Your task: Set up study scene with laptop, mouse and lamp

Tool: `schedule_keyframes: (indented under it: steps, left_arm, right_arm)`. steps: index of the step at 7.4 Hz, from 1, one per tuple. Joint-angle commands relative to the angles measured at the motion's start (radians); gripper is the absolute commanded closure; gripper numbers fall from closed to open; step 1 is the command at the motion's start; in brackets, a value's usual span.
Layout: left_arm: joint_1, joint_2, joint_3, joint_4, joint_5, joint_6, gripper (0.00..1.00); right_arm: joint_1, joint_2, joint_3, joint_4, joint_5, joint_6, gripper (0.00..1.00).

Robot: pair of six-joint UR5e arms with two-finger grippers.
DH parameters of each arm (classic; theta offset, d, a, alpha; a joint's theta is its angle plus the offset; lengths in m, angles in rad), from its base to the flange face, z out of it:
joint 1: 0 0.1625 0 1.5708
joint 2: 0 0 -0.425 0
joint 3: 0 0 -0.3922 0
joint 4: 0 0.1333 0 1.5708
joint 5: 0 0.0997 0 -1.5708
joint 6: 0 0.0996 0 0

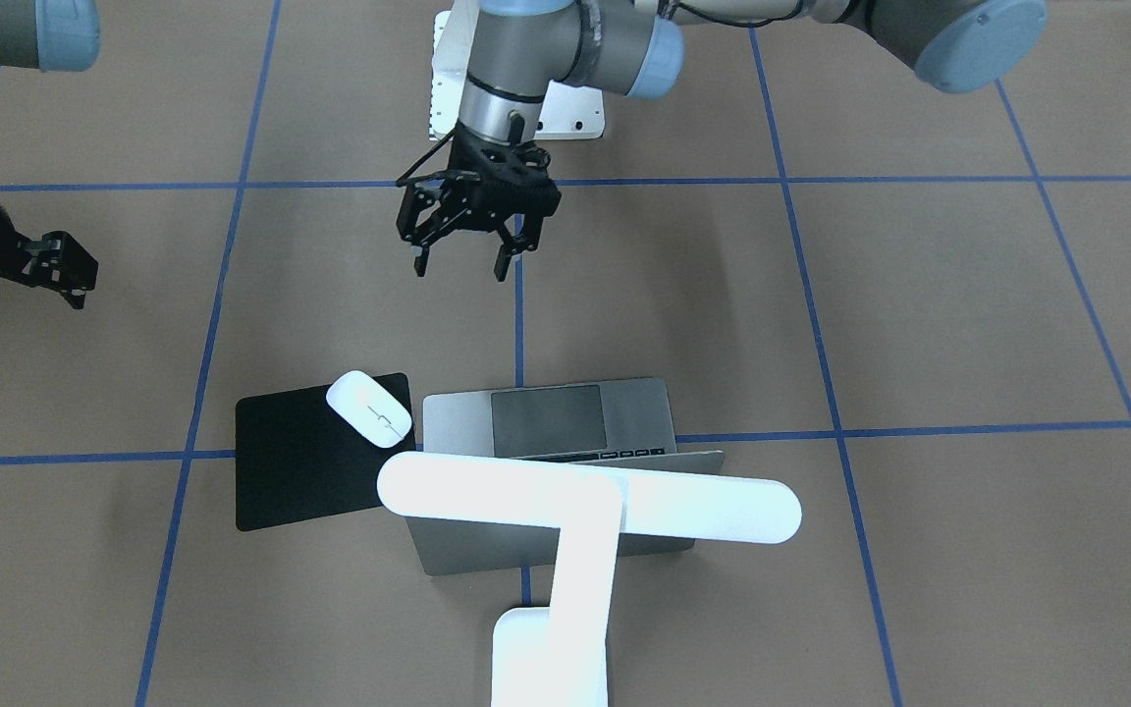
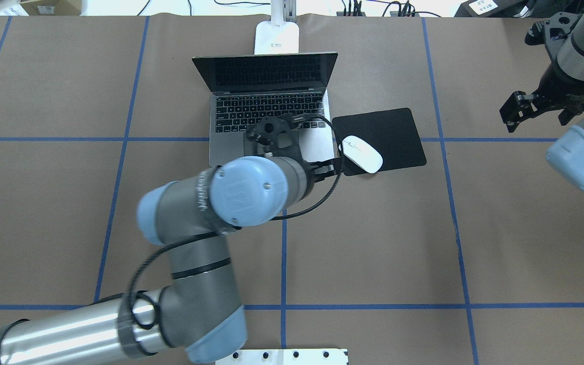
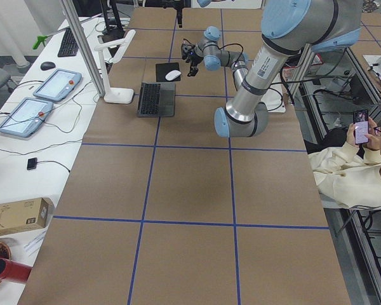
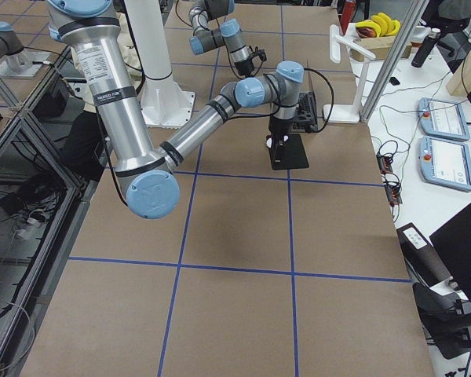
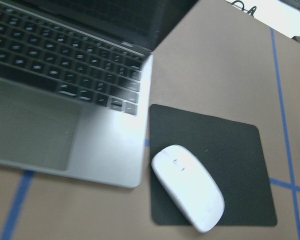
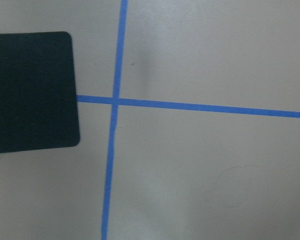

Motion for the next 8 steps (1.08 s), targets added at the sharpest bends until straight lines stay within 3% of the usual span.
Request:
schedule_keyframes:
  steps: [1,4,6,8]
  left_arm:
    - [-0.09,0.095,-0.143,0.14,-0.129,0.109,0.01]
    - [-0.363,0.32,-0.212,0.146,-0.433,0.414,0.01]
    - [-0.531,0.41,-0.171,0.16,-0.515,0.66,0.01]
    - [-0.694,0.46,-0.104,0.181,-0.624,0.874,0.01]
  right_arm:
    - [0.054,-0.001,-0.051,0.017,-0.008,-0.06,0.0]
    - [0.166,0.024,-0.138,0.019,0.036,-0.212,0.0]
    - [0.231,0.041,-0.225,0.032,0.099,-0.24,0.0]
    - [0.274,-0.002,-0.246,0.17,0.121,-0.244,0.0]
